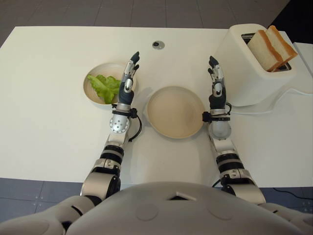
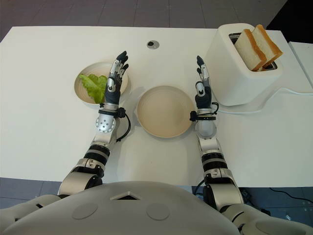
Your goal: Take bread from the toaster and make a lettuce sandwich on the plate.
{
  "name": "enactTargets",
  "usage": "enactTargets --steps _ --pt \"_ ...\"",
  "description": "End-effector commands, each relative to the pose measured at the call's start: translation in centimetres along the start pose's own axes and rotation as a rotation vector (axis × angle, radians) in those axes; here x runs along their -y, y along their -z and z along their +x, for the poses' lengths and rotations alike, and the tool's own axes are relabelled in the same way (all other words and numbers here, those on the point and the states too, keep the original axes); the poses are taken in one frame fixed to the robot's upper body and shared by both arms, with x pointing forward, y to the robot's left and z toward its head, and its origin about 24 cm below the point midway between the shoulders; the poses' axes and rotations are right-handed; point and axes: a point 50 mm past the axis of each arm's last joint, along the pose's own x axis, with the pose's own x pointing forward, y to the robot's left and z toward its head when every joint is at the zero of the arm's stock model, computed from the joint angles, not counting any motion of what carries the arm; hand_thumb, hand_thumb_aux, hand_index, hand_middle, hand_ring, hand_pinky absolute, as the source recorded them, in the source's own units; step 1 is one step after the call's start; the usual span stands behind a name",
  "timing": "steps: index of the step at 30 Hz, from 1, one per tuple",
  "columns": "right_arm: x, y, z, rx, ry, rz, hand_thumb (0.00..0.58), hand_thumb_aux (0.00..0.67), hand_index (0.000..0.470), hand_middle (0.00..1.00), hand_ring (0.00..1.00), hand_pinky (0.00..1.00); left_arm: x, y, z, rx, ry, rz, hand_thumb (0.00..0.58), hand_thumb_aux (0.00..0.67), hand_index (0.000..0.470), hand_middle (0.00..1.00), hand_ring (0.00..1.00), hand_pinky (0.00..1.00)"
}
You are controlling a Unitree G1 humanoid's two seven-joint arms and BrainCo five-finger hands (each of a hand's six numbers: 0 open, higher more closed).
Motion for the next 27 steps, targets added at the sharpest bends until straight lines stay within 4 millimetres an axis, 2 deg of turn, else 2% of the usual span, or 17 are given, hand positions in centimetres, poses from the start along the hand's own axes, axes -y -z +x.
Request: enactTargets --steps 1,10,12,13,15,16,17,20,22,24,27 --pt "0.5 0.7 -0.6 -0.036 0.003 -0.035 0.000 0.000 0.000 0.00 0.00 0.00 0.3 0.3 -0.1 -0.029 0.000 0.023 0.000 0.000 0.000 0.00 0.00 0.00" --pt "0.2 0.6 -0.6 -0.015 -0.033 -0.059 0.000 0.000 0.000 0.00 0.00 0.00 0.6 0.4 -0.2 -0.032 0.005 0.011 0.000 0.000 0.000 0.00 0.00 0.00" --pt "0.8 -0.8 0.0 0.078 -0.019 -0.129 0.000 0.000 0.000 0.00 0.00 0.00 0.6 0.4 -0.2 -0.032 0.000 0.007 0.000 0.000 0.000 0.00 0.00 0.00" --pt "1.9 -3.3 0.8 0.202 -0.007 -0.214 0.000 0.000 0.000 0.00 0.00 0.00 0.5 0.5 -0.2 -0.039 -0.008 0.000 0.000 0.000 0.000 0.00 0.00 0.00" --pt "6.2 -8.5 2.6 0.368 0.082 -0.442 0.000 0.000 0.000 0.00 0.00 0.00 0.4 0.7 -0.2 -0.050 -0.023 -0.002 0.000 0.000 0.000 0.00 0.00 0.00" --pt "8.9 -10.3 3.2 0.386 0.135 -0.581 0.000 0.000 0.000 0.00 0.00 0.00 0.3 0.7 -0.2 -0.053 -0.026 -0.001 0.000 0.000 0.000 0.00 0.00 0.00" --pt "11.2 -11.2 3.9 0.365 0.172 -0.703 0.000 0.000 0.000 0.00 0.00 0.00 0.3 0.7 -0.1 -0.050 -0.028 0.000 0.000 0.000 0.000 0.00 0.00 0.00" --pt "18.8 -10.9 4.8 0.121 0.268 -1.043 0.000 0.000 0.000 0.00 0.00 0.00 0.6 0.6 0.0 -0.036 -0.019 0.009 0.000 0.000 0.000 0.00 0.00 0.00" --pt "22.3 -9.8 4.5 -0.048 0.295 -1.163 0.000 0.000 0.000 0.00 0.00 0.00 0.8 0.6 0.1 -0.032 -0.013 0.008 0.000 0.000 0.000 0.00 0.00 0.00" --pt "23.7 -8.3 4.3 -0.161 0.279 -1.220 0.000 0.000 0.000 0.00 0.00 0.00 0.8 0.6 0.1 -0.029 -0.013 0.009 0.000 0.000 0.000 0.00 0.00 0.00" --pt "24.0 -6.0 4.3 -0.251 0.217 -1.256 0.000 0.000 0.000 0.00 0.00 0.00 0.6 0.5 0.0 -0.024 -0.018 0.007 0.000 0.000 0.000 0.00 0.00 0.00"
